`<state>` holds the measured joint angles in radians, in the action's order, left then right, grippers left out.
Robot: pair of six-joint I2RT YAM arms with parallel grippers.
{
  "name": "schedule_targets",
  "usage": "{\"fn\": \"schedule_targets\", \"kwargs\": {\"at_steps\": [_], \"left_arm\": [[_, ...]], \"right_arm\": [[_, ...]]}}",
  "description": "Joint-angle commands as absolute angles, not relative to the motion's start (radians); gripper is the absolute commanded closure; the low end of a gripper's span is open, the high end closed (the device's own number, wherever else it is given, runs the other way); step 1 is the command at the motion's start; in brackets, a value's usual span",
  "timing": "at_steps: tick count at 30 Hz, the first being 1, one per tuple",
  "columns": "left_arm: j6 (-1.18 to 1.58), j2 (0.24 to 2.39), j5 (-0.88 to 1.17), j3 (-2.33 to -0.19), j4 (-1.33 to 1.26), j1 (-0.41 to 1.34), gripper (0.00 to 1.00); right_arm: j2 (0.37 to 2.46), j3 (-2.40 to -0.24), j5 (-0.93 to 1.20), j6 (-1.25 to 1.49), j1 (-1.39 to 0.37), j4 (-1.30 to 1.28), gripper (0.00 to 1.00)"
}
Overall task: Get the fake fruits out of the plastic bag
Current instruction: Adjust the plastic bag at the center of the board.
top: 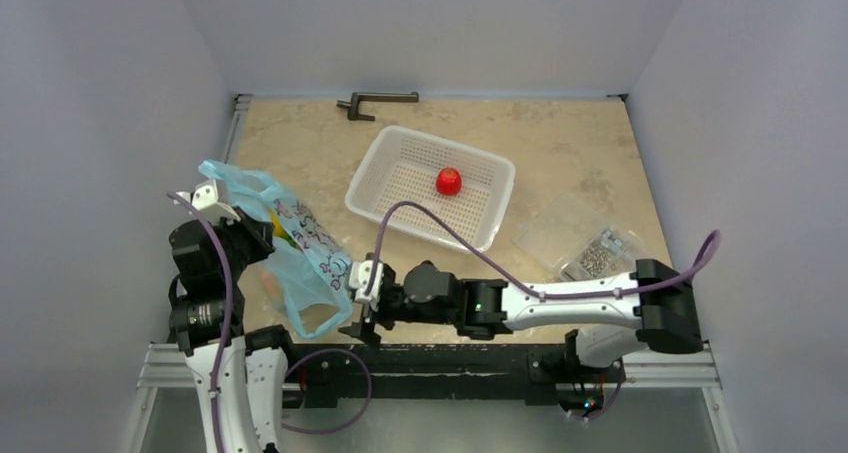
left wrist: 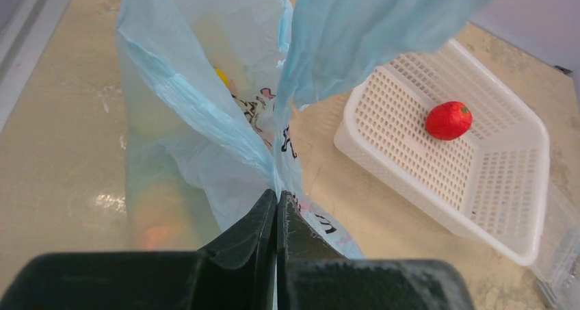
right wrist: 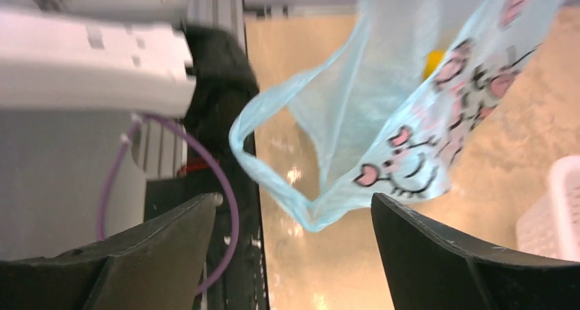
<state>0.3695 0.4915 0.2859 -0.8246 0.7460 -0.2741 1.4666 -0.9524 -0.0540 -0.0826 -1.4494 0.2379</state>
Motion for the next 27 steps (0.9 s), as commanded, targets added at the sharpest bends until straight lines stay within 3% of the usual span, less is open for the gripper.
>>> {"fn": "schedule_targets", "kwargs": {"at_steps": [1, 3, 7, 15, 19, 23, 27], "left_arm": [[0.335, 0.467, 0.177, -0.833, 0.777, -0.28, 1.0], [0.328, 0.462, 0.16, -0.837, 0.792, -0.28, 1.0], [0.337, 0.462, 0.113, -0.86, 0.856, -0.281, 1.0], [0.38, 0.459, 0.04, -0.876, 0.911, -0.28, 1.0], [0.396, 0.458, 0.033, -0.901, 0.937, -0.279, 1.0], [0.434, 0.492, 0.069, -0.956, 1.021, -0.279, 1.0], [0.467, 0.527, 0.064, -1.013, 1.163, -0.28, 1.0]], "right_arm": [[1.364, -0.962, 0.03, 0.063, -1.381, 0.311, 0.11], [1.352, -0.959, 0.016, 0.138, -1.347, 0.382, 0.02], [1.475, -1.087, -0.086, 0.297, -1.265, 0.377, 0.01], [1.907, -1.502, -0.228, 0.319, -1.254, 0.235, 0.01], [2.022, -1.596, -0.351, 0.306, -1.251, 0.187, 0.02], [2.104, -1.654, -0.459, 0.265, -1.25, 0.142, 0.24], [2.107, -1.633, -0.623, 0.202, -1.244, 0.132, 0.64]]}}
